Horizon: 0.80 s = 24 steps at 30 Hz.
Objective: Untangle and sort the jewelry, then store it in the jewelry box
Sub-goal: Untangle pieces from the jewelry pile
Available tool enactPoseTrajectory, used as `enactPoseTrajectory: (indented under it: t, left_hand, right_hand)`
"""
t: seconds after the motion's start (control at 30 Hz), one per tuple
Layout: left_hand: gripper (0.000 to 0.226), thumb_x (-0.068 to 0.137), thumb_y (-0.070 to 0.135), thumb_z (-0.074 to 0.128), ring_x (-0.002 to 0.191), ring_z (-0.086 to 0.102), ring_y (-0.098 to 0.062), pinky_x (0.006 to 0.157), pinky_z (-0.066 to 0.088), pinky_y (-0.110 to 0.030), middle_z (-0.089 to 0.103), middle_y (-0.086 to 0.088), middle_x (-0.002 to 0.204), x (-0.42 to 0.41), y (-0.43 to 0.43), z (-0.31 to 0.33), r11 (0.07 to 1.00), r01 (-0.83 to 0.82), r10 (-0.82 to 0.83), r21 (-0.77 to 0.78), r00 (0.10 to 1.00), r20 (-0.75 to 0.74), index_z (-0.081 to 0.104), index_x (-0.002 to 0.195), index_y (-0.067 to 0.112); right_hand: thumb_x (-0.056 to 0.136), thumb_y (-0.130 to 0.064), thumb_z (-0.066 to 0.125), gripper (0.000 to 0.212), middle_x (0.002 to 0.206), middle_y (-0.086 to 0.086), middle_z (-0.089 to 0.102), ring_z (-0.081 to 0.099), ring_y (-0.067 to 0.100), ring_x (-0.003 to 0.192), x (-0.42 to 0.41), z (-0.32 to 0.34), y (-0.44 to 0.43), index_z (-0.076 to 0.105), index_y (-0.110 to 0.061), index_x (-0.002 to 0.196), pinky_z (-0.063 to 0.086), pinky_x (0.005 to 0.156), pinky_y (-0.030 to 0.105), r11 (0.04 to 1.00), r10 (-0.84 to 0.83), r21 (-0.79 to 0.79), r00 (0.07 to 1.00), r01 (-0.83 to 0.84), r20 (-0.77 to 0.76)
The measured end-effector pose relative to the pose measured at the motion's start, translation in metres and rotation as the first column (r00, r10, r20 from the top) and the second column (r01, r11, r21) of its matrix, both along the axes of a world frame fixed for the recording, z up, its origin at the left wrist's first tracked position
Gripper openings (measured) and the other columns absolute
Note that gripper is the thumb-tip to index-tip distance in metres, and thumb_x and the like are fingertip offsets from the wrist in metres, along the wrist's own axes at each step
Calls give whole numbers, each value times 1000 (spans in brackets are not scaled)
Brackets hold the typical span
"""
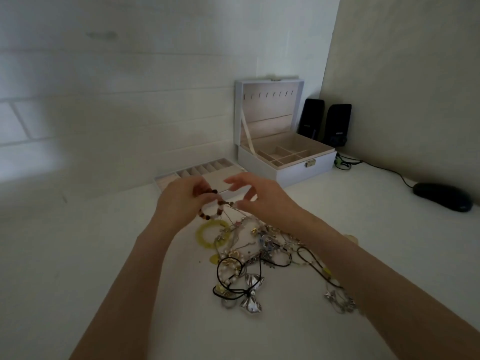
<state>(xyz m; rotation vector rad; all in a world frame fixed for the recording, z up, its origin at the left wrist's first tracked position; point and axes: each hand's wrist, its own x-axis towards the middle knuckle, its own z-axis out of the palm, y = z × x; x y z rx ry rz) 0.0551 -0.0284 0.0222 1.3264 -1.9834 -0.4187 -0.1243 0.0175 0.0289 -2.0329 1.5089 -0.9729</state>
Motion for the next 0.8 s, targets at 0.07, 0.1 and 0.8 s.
enactPoseTrajectory:
  t: [0.07, 0.1, 0.8]
  left_hand:
    - [14, 83, 22, 69, 79, 60, -18, 72, 43, -32, 65, -1, 79, -3, 1, 2, 998, 44, -52, -51, 985, -166, 59, 77, 14]
    - [13, 85, 19, 67, 78, 62, -17, 72, 45, -32, 65, -4, 79, -4, 1, 3, 996, 79, -89, -47, 965, -248, 59, 79, 11]
    - [12, 92, 23, 51, 87, 65, -9, 83, 52, -29, 72, 8, 92, -19, 9, -2, 889, 443, -238, 116, 662, -711, 57, 90, 13]
  right_hand:
    - [85, -13, 68, 35, 107, -7, 65, 60, 0, 81, 7, 4, -11, 60, -25, 117, 46, 67, 10, 997, 43, 66, 996, -48, 71]
    - [84, -10, 67, 31, 101, -5, 68, 62, 2, 79, 8, 4, -16, 62, -23, 112, 46, 64, 14, 993, 54, 100, 990, -67, 129]
    - [90, -6, 60, 8, 73, 7, 70, 59, 15, 53, -16, 13, -7, 66, -4, 95, 50, 51, 22, 1000, 23, -18, 823, -16, 568]
